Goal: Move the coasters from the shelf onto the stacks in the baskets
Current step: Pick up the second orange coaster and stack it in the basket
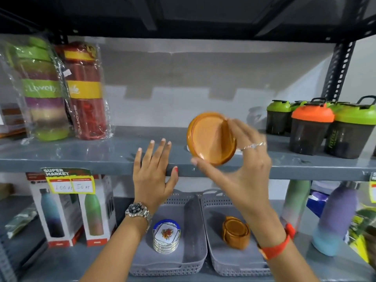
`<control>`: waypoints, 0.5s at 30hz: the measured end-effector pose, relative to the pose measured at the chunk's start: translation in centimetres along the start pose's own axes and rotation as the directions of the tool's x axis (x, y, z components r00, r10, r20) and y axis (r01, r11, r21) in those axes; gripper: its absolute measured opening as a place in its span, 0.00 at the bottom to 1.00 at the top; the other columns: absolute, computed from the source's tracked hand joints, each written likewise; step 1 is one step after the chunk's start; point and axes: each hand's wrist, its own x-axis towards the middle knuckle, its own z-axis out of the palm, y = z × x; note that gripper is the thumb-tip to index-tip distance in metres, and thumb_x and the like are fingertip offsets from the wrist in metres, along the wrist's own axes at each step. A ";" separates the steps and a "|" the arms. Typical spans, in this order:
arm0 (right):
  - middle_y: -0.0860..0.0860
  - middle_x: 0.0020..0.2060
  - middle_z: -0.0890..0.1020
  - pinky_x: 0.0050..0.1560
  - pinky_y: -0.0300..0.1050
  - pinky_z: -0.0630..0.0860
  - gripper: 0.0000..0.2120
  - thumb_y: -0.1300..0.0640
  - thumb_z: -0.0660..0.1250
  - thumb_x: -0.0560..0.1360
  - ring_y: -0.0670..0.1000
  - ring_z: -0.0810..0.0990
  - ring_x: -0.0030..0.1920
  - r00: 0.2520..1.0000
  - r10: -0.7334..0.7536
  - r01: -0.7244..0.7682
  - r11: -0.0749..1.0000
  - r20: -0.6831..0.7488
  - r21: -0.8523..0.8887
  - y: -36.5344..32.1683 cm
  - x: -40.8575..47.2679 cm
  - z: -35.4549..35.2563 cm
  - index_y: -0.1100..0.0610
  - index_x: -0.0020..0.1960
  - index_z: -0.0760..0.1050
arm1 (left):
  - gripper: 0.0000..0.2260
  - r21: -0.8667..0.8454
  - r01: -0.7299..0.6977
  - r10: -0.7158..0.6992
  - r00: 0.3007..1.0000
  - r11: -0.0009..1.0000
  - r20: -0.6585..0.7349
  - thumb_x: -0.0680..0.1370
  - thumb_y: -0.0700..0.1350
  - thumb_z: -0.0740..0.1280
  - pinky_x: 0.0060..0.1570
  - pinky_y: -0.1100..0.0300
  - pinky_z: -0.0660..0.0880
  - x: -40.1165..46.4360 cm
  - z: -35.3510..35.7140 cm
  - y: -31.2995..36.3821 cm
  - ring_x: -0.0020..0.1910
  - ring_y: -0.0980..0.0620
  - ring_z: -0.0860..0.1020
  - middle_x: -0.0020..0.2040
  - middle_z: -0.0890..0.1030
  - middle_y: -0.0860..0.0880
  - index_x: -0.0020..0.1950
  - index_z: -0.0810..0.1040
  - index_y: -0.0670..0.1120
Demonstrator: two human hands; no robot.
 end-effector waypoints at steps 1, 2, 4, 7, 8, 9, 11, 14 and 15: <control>0.54 0.62 0.75 0.64 0.28 0.63 0.40 0.38 0.74 0.62 0.51 0.72 0.63 0.999 0.034 -0.035 0.999 0.041 0.032 0.4 -1.5 0.2 0.61 0.65 0.73 | 0.25 -0.008 0.002 -0.002 1.000 1.000 -0.006 0.77 0.55 0.56 0.72 0.49 0.52 0.0 0.0 0.0 0.71 0.46 0.65 0.70 0.70 0.46 0.72 0.67 0.45; 0.52 0.63 0.75 0.64 0.28 0.64 0.39 0.38 0.74 0.61 0.50 0.72 0.63 0.994 0.068 -0.074 0.995 0.083 0.060 0.8 -3.3 0.3 0.59 0.65 0.73 | 0.26 -0.010 0.001 -0.001 1.000 1.000 -0.005 0.76 0.55 0.56 0.72 0.49 0.52 0.0 0.1 -0.1 0.71 0.46 0.65 0.71 0.69 0.46 0.72 0.67 0.45; 0.47 0.63 0.73 0.63 0.29 0.65 0.39 0.38 0.75 0.61 0.47 0.71 0.63 0.982 0.118 -0.132 0.988 0.149 0.083 1.6 -7.1 0.5 0.53 0.66 0.72 | 0.26 0.019 -0.011 0.011 1.000 1.000 -0.005 0.77 0.54 0.55 0.73 0.49 0.51 0.0 0.1 -0.1 0.72 0.45 0.64 0.71 0.68 0.46 0.72 0.67 0.44; 0.43 0.64 0.71 0.64 0.29 0.64 0.39 0.37 0.74 0.62 0.44 0.68 0.63 0.954 0.186 -0.194 0.981 0.237 0.011 3.8 -11.8 1.2 0.50 0.68 0.69 | 0.25 0.048 -0.025 0.027 0.999 0.999 -0.024 0.77 0.53 0.54 0.72 0.47 0.50 0.0 0.3 -0.2 0.72 0.44 0.62 0.72 0.68 0.46 0.72 0.67 0.44; 0.42 0.63 0.71 0.64 0.30 0.64 0.39 0.36 0.73 0.62 0.44 0.67 0.62 0.934 0.241 -0.242 0.970 0.265 -0.030 5.0 -12.9 1.5 0.50 0.68 0.70 | 0.25 0.048 -0.029 0.030 0.999 0.998 -0.032 0.77 0.53 0.54 0.72 0.47 0.50 -0.1 0.4 -0.1 0.72 0.43 0.62 0.72 0.68 0.47 0.72 0.67 0.44; 0.43 0.63 0.71 0.63 0.33 0.65 0.39 0.35 0.72 0.62 0.45 0.67 0.62 0.905 0.310 -0.298 0.951 0.292 -0.086 6.3 -13.7 1.9 0.51 0.67 0.71 | 0.25 0.050 -0.031 0.033 0.999 0.998 -0.041 0.78 0.53 0.54 0.72 0.46 0.51 -0.1 0.5 -0.1 0.72 0.43 0.62 0.72 0.68 0.47 0.72 0.67 0.44; 0.48 0.62 0.75 0.61 0.43 0.69 0.39 0.31 0.69 0.61 0.50 0.70 0.60 0.828 0.435 -0.357 0.895 0.353 -0.266 9.3 -14.8 2.8 0.53 0.65 0.73 | 0.24 0.052 -0.031 0.034 0.998 0.998 -0.058 0.78 0.53 0.53 0.72 0.46 0.52 -0.1 0.7 -0.1 0.72 0.42 0.63 0.71 0.68 0.47 0.72 0.67 0.45; 0.54 0.58 0.79 0.59 0.51 0.69 0.38 0.29 0.69 0.60 0.58 0.74 0.57 0.681 0.593 -0.338 0.775 0.430 -0.535 13.5 -16.0 4.1 0.54 0.61 0.76 | 0.24 0.064 -0.035 0.041 0.995 0.997 -0.089 0.78 0.54 0.52 0.72 0.48 0.51 -0.2 0.9 -0.1 0.71 0.43 0.64 0.71 0.69 0.47 0.71 0.68 0.45; 0.55 0.57 0.80 0.59 0.52 0.69 0.37 0.31 0.70 0.61 0.59 0.74 0.57 0.629 0.649 -0.340 0.725 0.428 -0.599 14.9 -16.4 4.5 0.55 0.59 0.77 | 0.24 0.069 -0.036 0.042 0.995 0.997 -0.093 0.79 0.54 0.51 0.72 0.49 0.51 -0.2 1.1 -0.2 0.71 0.43 0.65 0.71 0.69 0.47 0.71 0.67 0.45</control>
